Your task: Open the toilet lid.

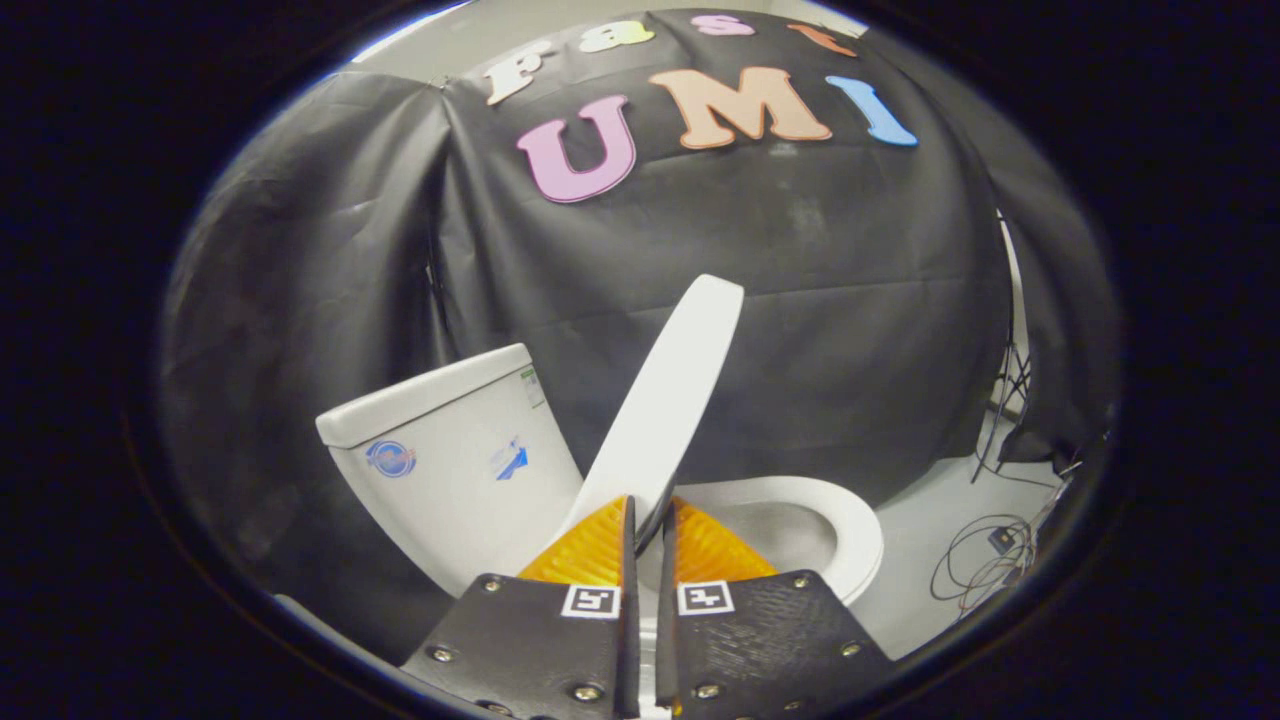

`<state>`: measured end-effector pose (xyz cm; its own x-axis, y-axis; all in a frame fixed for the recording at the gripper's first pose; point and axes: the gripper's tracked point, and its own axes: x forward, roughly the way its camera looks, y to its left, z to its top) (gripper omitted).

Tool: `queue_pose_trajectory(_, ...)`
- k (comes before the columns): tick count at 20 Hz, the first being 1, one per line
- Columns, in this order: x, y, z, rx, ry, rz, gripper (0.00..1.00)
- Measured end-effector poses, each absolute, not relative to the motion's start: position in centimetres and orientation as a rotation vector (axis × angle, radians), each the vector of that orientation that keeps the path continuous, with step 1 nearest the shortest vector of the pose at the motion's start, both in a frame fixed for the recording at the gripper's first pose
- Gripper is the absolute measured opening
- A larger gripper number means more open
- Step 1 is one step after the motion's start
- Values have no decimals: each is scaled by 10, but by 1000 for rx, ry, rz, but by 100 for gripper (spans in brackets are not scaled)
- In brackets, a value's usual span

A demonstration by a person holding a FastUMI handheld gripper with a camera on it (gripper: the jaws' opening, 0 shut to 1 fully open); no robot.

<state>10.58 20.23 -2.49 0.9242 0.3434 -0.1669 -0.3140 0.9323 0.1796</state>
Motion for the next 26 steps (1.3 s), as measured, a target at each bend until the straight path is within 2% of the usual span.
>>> queue_pose_trajectory(26, 91, 303, 19, -38, 51, 421, 7)
